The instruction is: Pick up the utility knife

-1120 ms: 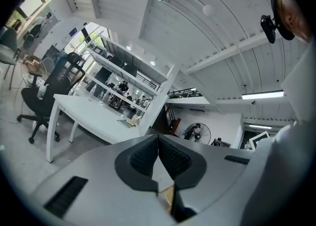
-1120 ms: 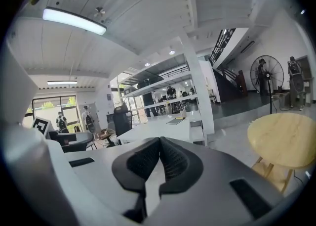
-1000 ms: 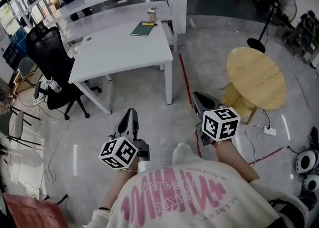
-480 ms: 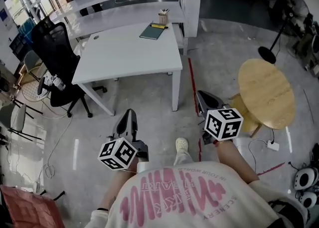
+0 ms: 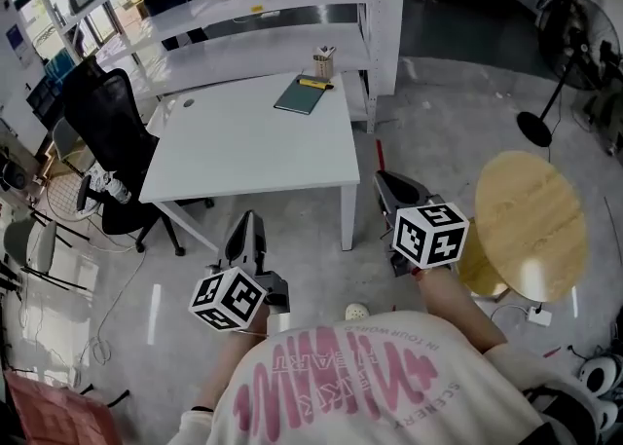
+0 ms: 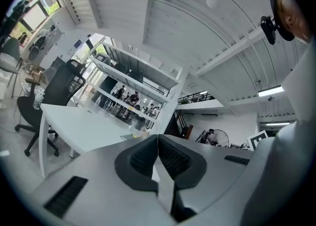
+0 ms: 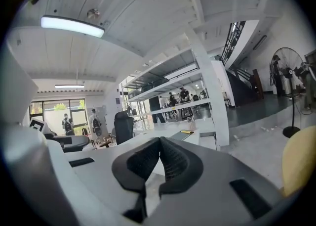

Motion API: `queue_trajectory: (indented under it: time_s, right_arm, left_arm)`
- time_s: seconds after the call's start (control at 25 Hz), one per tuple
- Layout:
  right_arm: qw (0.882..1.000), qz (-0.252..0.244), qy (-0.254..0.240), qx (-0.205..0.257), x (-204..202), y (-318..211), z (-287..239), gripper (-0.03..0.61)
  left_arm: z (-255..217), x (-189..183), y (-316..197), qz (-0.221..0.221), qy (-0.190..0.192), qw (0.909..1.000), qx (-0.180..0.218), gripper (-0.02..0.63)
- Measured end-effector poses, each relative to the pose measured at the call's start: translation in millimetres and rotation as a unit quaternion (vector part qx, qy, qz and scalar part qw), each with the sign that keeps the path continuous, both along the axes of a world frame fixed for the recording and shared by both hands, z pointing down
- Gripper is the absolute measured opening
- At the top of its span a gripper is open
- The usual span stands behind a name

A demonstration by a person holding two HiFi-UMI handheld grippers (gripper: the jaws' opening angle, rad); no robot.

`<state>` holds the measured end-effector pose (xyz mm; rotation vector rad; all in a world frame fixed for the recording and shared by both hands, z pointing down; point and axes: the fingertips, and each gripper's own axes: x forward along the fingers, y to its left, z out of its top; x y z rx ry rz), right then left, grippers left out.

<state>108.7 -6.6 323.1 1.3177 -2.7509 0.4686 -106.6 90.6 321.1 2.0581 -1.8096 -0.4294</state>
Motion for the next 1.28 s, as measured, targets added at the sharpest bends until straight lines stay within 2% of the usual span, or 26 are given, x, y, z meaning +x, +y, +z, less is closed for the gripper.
queue_trajectory:
  time_s: [0.4,0.68,1.04,1.28]
  right_arm:
    - [1.0,-0.024,0.0,0.018,-5.0,-112.0,-17.5,0.014]
    - [0.999,-0.038,0.02,0.017,-8.2,-175.6,-6.8,0.014]
    - [0.998,-0.049,0.028,0.003,-13.3,-227.5,11.5,0.014]
    - [0.998,-0.045,0.023,-0.027,-6.9,-259.3,36.2,0.014]
  left_arm:
    - [-8.6,0.2,-106.0,-0.017,0.008,0.9998,0.012,0.024]
    - [-2.0,-2.0,-170.7,-0.026,0.013,0.9994,0.016,0.025]
    - [13.3,-1.5,-225.8,-0.028,0.019,0.9994,0.006,0.025]
    - [32.6,6.1,-258.3,-0.021,0.015,0.9995,-0.019,0.023]
